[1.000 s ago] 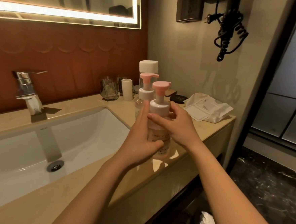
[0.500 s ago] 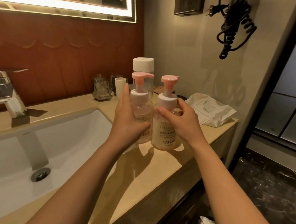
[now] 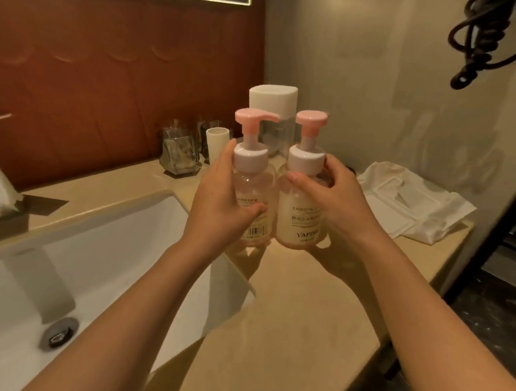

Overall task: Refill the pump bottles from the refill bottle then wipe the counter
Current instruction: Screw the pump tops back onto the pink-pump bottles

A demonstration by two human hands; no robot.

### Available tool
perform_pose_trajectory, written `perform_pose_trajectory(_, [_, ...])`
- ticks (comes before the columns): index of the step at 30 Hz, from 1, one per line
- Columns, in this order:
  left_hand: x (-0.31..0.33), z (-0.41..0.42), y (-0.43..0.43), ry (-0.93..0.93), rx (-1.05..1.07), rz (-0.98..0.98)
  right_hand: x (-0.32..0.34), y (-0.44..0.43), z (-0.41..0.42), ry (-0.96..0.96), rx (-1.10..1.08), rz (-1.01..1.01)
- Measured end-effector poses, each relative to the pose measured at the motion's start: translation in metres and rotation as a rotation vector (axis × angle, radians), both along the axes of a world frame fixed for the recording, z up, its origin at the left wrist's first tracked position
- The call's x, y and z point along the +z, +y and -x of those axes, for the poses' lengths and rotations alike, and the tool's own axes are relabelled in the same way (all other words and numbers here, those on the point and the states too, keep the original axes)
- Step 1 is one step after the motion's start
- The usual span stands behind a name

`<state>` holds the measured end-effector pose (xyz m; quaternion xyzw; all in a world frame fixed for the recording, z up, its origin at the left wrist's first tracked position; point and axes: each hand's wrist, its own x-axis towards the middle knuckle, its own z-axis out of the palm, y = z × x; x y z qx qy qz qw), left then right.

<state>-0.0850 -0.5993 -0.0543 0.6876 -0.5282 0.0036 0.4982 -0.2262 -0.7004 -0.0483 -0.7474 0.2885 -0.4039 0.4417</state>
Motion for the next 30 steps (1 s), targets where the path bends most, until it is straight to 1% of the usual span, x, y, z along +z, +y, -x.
perform_pose_trajectory(6, [0.000, -0.025, -0.020, -0.019, -0.037, -0.011, 0.002, -0.023, -0.019, 0.026, 0.001, -0.055])
perform_pose_trajectory(9, [0.002, -0.033, -0.030, 0.012, -0.057, -0.022, 0.003, -0.032, -0.027, 0.022, 0.011, -0.082])
perform_pose_trajectory(17, [0.009, -0.045, -0.053, 0.086, 0.014, -0.090, 0.010, -0.047, -0.042, 0.045, 0.042, -0.183])
perform_pose_trajectory(20, [0.010, -0.046, -0.058, 0.099, 0.100, -0.179, 0.017, -0.049, -0.044, 0.089, 0.049, -0.239])
perform_pose_trajectory(23, [0.024, -0.040, -0.055, 0.108, 0.111, -0.349, 0.021, -0.049, -0.044, 0.156, 0.051, -0.264])
perform_pose_trajectory(25, [0.033, -0.035, -0.051, 0.171, 0.073, -0.436, 0.022, -0.050, -0.043, 0.216, 0.058, -0.265])
perform_pose_trajectory(27, [0.044, -0.028, -0.044, 0.230, 0.099, -0.509, 0.029, -0.051, -0.041, 0.272, 0.090, -0.282])
perform_pose_trajectory(30, [0.062, -0.007, -0.031, 0.393, 0.122, -0.559, 0.037, -0.053, -0.037, 0.299, 0.172, -0.303])
